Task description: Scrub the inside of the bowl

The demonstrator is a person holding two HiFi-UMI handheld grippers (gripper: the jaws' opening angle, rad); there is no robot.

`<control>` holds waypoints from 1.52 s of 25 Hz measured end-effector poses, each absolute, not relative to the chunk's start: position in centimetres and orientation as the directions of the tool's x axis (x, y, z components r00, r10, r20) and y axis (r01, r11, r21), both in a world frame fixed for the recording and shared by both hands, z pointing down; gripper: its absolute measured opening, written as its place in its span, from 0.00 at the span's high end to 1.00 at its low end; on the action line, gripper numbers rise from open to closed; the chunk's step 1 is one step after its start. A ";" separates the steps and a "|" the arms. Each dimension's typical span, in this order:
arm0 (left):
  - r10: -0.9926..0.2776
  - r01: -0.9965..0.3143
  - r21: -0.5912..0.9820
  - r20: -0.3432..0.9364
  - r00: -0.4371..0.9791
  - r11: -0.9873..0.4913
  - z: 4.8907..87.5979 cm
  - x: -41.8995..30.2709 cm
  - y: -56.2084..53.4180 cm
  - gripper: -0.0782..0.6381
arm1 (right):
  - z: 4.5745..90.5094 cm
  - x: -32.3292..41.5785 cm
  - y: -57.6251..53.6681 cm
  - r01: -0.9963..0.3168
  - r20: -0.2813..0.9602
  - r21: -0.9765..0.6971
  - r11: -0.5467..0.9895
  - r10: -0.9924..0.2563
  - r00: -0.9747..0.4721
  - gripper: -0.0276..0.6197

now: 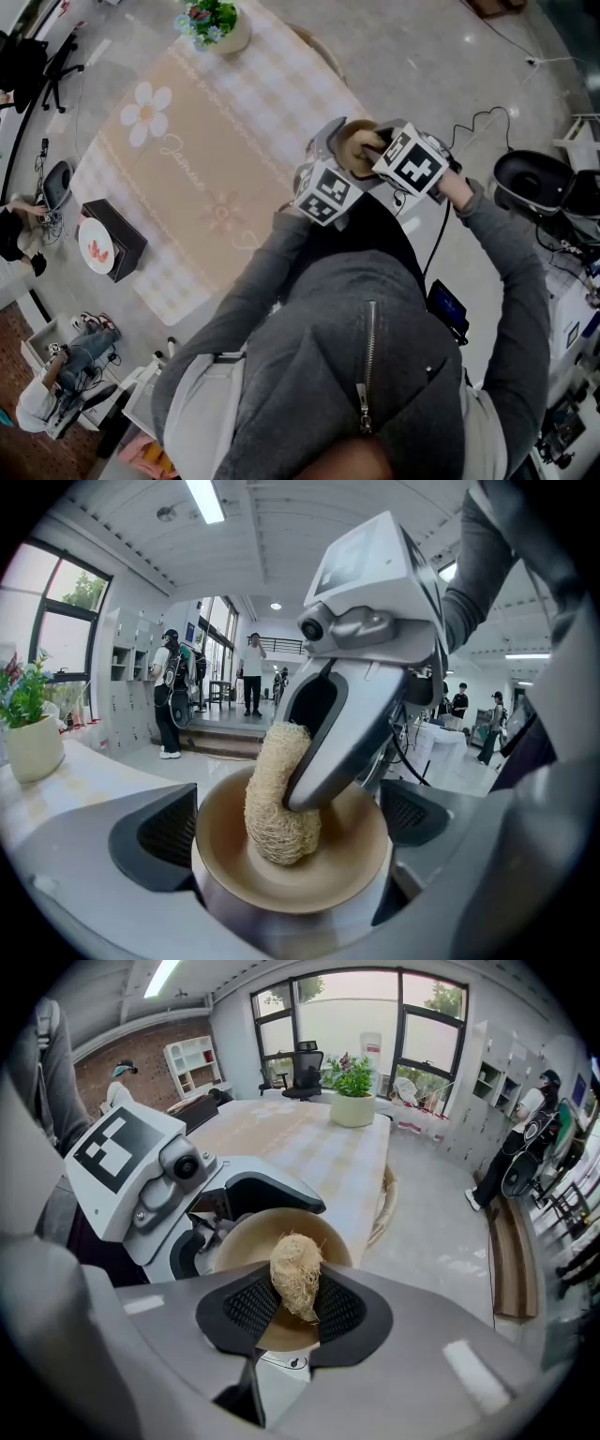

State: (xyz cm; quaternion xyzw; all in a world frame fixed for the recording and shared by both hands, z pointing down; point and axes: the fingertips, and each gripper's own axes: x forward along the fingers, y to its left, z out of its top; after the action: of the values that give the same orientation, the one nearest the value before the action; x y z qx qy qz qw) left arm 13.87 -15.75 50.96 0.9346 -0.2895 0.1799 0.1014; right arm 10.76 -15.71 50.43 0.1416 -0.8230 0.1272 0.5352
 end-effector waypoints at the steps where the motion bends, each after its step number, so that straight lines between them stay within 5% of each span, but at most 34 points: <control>1: -0.509 -0.580 0.082 0.392 0.766 -0.810 50.7 13.7 -15.8 0.06 | 50.4 10.7 -15.7 -0.365 0.916 -0.057 0.929 -0.097 -0.390 0.81; 9: -0.574 -0.653 0.111 0.383 0.723 -0.749 47.9 11.3 -15.5 0.08 | 50.3 10.8 -15.8 -0.374 0.892 -0.084 0.923 -0.097 -0.441 0.81; 17: -0.664 -0.732 0.144 0.334 0.670 -0.666 46.0 10.6 -13.7 0.30 | 49.4 10.7 -15.7 -0.413 0.824 -0.112 0.904 -0.148 -0.547 0.81; 28: -0.822 -0.844 0.216 0.206 0.531 -0.491 42.1 8.8 -12.5 0.65 | 41.7 13.7 -15.4 -0.530 0.521 -0.205 0.823 -0.366 -0.771 0.80; 38: -0.894 -0.909 0.152 0.179 0.411 -0.388 40.0 10.5 -10.1 0.88 | 36.5 20.7 -13.5 -0.689 0.214 -0.274 0.671 -0.656 -0.724 0.80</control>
State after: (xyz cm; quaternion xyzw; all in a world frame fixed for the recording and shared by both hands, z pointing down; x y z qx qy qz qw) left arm 10.50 -10.08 40.01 0.8324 -0.5414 0.0339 0.1134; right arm 20.72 -13.50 36.50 0.3683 -0.9128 0.1695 0.0487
